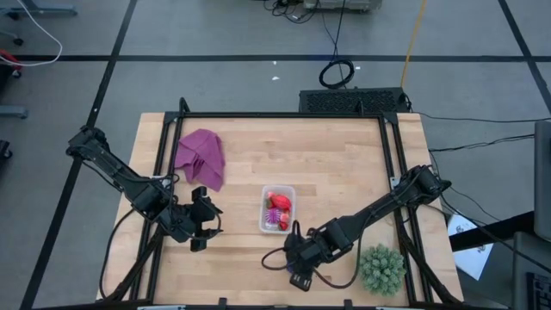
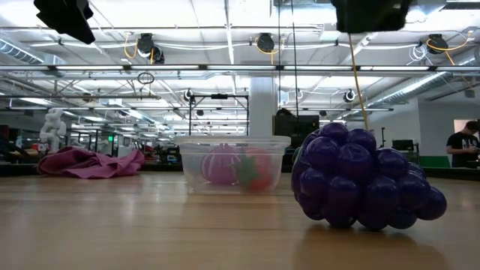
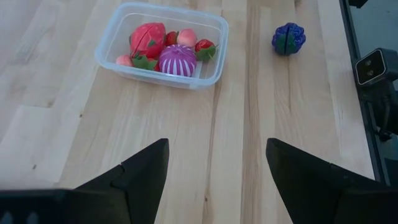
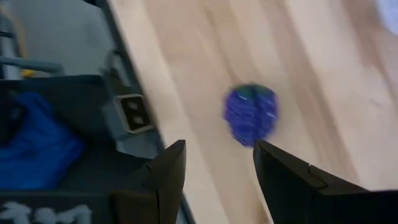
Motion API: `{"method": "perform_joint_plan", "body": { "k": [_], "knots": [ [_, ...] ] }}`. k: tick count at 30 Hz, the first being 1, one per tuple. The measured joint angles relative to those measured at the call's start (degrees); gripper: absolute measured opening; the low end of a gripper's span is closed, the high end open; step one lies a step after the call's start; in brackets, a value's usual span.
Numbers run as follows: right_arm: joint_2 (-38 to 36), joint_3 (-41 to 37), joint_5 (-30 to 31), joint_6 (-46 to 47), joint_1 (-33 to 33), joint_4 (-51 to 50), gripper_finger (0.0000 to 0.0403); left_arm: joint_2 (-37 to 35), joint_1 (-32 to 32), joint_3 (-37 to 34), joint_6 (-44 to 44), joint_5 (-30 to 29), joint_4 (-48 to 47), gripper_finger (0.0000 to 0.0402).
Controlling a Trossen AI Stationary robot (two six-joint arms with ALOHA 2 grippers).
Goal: Pick and placing Produce into tupperware
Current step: Put the grapes into the transparent bin
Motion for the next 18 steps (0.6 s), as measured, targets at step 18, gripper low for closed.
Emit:
{"method": "perform_joint_plan", "body": {
  "k": [18],
  "knots": [
    [0.0, 0.0, -1.4, -0.7, -0.2, 3.8, 0.0181, 0.0, 0.0, 0.0, -0.1, -0.1, 0.0, 0.0273]
  ]
}}
